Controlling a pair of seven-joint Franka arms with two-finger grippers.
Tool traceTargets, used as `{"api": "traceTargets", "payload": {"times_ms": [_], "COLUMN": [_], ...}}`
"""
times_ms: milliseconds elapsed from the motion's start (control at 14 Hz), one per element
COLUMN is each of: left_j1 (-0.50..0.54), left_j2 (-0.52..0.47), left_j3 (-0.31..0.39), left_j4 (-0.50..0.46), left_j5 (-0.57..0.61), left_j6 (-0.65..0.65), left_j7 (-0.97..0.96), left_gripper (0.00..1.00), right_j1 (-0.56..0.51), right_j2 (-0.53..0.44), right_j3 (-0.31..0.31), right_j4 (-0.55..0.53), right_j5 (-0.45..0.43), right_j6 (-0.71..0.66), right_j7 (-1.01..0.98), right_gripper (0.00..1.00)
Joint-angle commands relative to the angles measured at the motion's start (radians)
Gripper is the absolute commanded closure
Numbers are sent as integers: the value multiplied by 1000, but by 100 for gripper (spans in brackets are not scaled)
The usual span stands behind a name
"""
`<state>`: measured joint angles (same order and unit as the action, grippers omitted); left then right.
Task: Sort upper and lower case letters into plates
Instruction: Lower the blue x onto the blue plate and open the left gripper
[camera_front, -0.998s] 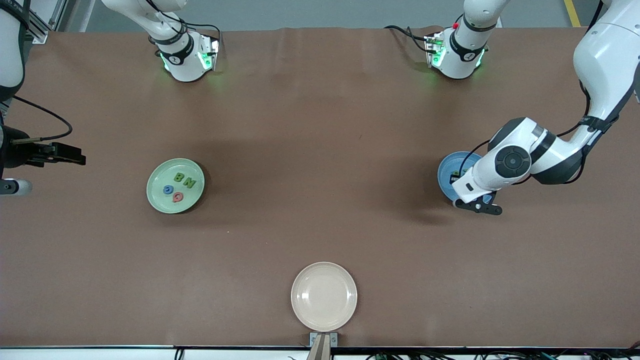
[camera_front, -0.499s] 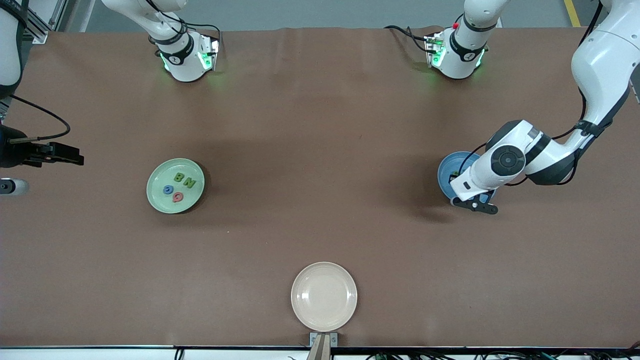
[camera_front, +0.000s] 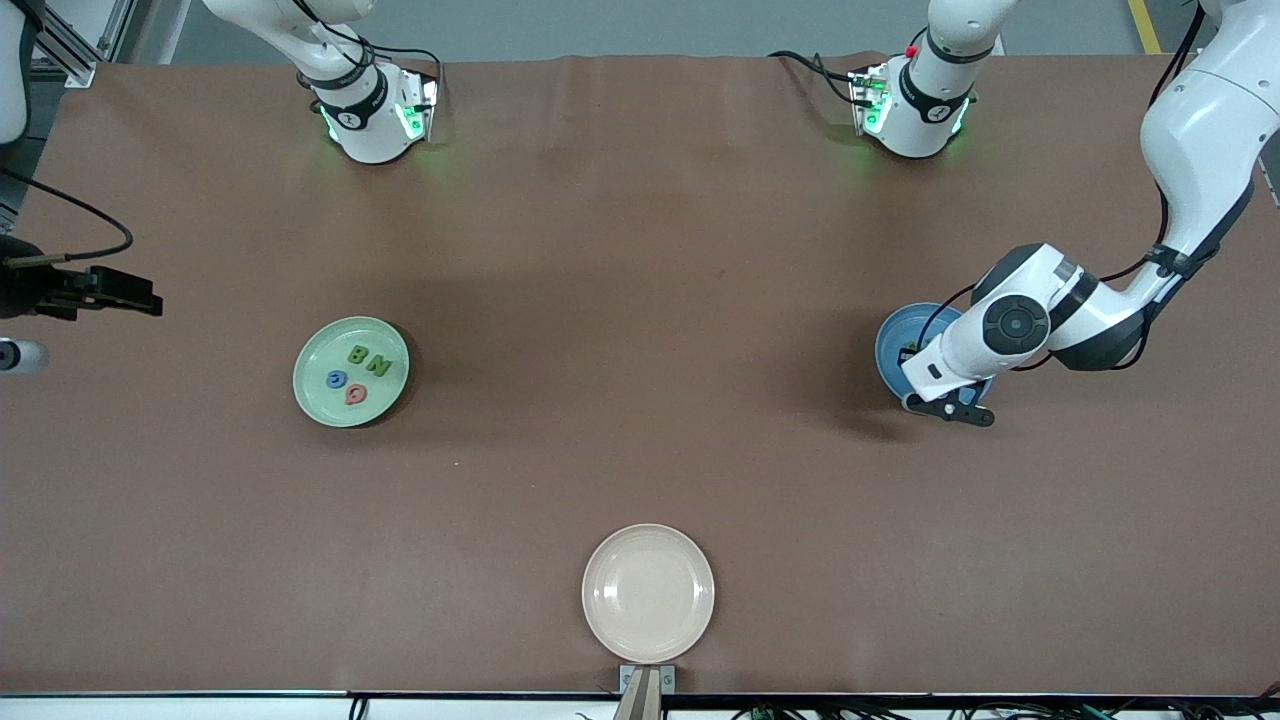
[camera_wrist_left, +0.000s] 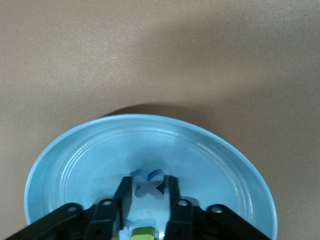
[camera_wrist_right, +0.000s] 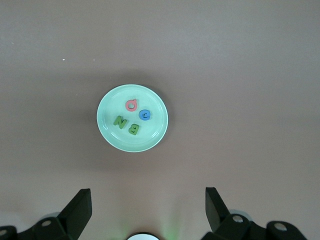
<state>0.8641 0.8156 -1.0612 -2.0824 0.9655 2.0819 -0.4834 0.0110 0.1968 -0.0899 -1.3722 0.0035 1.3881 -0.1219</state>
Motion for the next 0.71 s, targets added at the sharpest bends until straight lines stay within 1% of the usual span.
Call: {"api": "traceTargets", "payload": {"times_ms": [0,143,214,356,499,642], "left_j1": [10,62,72,87,87,87], "left_j2": [-42,-42,-44,-44,-39,-39], "left_j3": [-20,-100,-123,-196,-233,-240], "left_j4": [-1,25,50,108,163,186], "left_j5": [4,-20,-51,-103,-116,-134], "left_j6": [-8,-45,-77,-213,-325,-333], "left_j7": [84,94,94,95,101,103], "left_gripper": [0,0,0,0,0,0], "right_j1": [-2,-3,-3,-3,-3,-3], "right_j2": [-123,-190,-213,-266,-292,-293], "right_j3": [2,2,2,2,2,2], "right_j4": [-145,-204,-218,-255,-266,-259], "right_j5": [9,9,9,6,6,6], "right_j6": [26,37,32,26,14,3], "right_j7": [13,11,8,8,7,7], "right_gripper": [0,0,0,0,0,0]}}
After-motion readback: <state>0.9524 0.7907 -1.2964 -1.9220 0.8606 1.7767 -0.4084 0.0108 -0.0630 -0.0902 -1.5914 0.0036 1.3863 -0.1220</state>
